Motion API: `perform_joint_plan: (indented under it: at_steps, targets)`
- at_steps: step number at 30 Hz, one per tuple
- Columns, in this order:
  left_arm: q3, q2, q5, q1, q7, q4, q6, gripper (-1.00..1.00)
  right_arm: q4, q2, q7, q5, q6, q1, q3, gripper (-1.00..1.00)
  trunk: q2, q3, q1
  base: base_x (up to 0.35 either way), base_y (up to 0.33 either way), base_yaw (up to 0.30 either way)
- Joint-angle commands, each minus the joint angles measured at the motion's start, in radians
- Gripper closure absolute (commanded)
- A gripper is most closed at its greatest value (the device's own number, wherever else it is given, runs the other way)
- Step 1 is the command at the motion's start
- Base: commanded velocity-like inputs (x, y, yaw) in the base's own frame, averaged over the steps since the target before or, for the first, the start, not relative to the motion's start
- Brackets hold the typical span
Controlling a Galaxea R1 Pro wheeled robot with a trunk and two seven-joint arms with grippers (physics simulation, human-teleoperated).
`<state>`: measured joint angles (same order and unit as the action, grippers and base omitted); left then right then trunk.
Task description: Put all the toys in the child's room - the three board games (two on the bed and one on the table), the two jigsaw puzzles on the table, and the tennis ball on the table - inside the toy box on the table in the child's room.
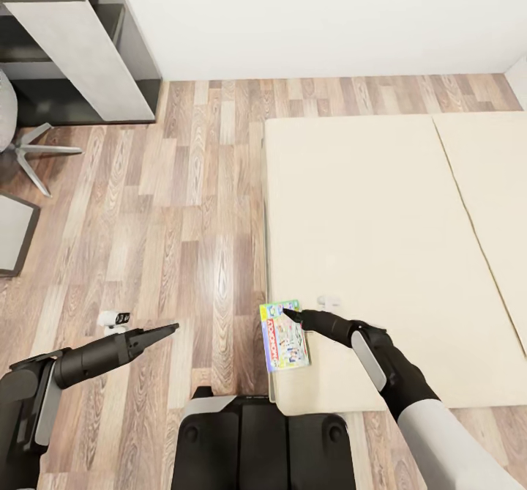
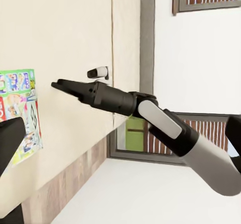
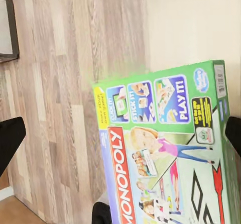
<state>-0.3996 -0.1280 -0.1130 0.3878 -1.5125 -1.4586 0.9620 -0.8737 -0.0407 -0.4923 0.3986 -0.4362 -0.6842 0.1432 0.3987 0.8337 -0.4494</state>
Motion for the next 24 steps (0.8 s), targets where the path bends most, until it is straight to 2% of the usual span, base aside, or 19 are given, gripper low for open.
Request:
perform_joint_plan:
  at_steps: [1,9,15,19,24]
  targets:
    - [-0.004,-0.001,0.001,0.000,-0.004,0.000,0.010,-1.00,-0.014,-0.002,0.002,0.008,-0.007,0.000,0.001,-1.00,0.001,-0.001,-0.001,0.000,0.000,0.000]
    - [-0.051,-0.005,0.001,0.000,-0.003,0.000,0.009,-1.00,-0.118,-0.008,0.002,0.012,-0.019,0.010,-0.002,-1.00,0.001,-0.014,-0.001,0.000,0.000,0.000]
    - [-0.073,-0.024,0.003,-0.001,-0.003,0.000,0.010,-1.00,-0.202,-0.015,0.000,0.017,-0.057,0.039,-0.004,-1.00,0.001,-0.024,-0.001,0.000,0.000,0.000]
    - [-0.077,-0.042,0.004,-0.001,-0.001,0.000,0.009,-1.00,-0.280,-0.026,0.000,0.020,-0.097,0.072,-0.005,-1.00,0.001,-0.030,-0.001,0.000,0.000,0.000]
    - [-0.080,-0.058,0.009,-0.003,0.007,0.003,0.002,-1.00,-0.415,-0.041,-0.006,0.022,-0.132,0.148,-0.008,-1.00,0.001,-0.039,-0.001,0.000,0.000,0.000]
